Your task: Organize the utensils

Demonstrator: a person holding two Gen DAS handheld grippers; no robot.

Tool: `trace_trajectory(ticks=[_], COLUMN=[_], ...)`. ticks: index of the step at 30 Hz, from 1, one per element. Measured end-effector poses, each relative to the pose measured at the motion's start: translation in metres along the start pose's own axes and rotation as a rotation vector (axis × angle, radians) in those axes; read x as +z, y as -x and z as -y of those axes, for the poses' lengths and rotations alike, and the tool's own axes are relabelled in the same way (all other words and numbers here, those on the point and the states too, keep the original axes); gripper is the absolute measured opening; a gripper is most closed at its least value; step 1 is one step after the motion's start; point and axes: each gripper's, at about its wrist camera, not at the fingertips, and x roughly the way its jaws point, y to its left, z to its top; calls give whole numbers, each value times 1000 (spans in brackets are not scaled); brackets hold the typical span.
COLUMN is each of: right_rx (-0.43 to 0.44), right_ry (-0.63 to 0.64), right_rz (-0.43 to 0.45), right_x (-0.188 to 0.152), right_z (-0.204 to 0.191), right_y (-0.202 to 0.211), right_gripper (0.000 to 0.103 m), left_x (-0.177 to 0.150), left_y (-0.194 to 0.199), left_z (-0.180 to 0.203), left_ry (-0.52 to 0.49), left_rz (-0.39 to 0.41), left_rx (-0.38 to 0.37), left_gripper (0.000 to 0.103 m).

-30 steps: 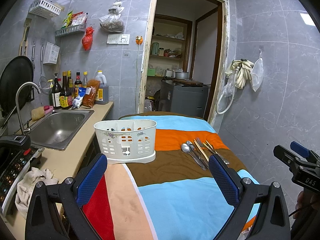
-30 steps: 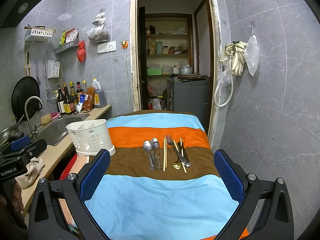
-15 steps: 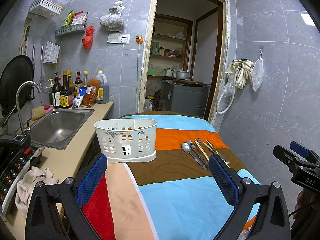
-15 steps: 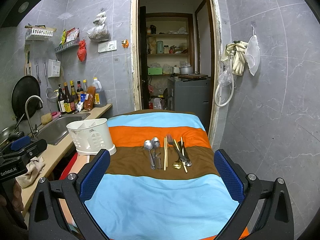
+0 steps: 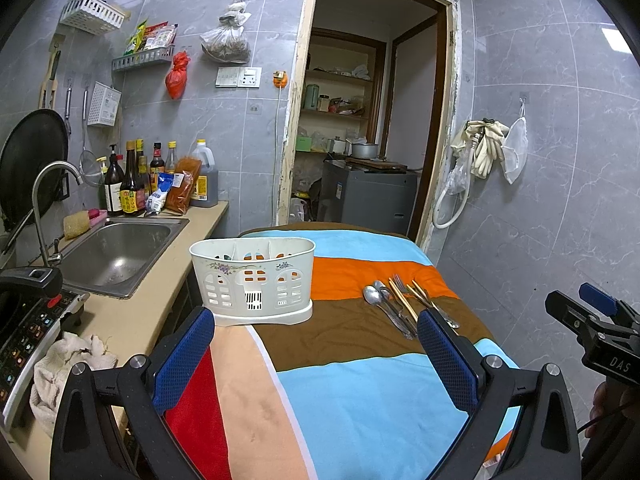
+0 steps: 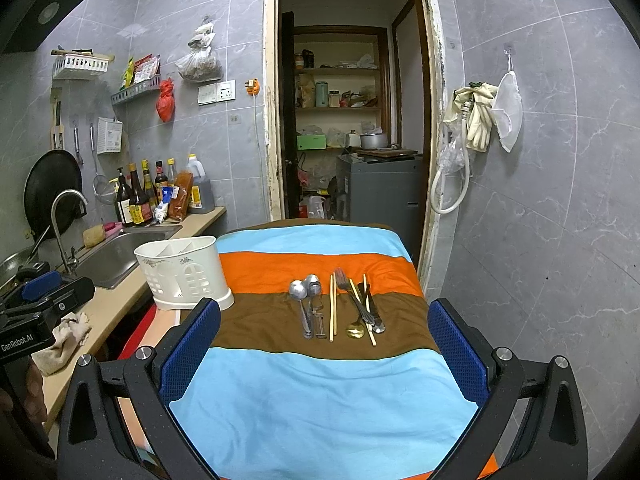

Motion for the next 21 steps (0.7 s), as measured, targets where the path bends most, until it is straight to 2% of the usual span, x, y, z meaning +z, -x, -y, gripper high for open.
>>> trace_trajectory(ticks=[21], right_rx=[0], right_ry=[1], right_rz=[-6], right_x=[-2], right_z=[-4], right_y=[-1], right_gripper=[102], left_x=[-3], left_y=[-1], left_z=[-1], left_ry=[-3], left_rz=[-7], left_rx=[3], left_gripper=[102])
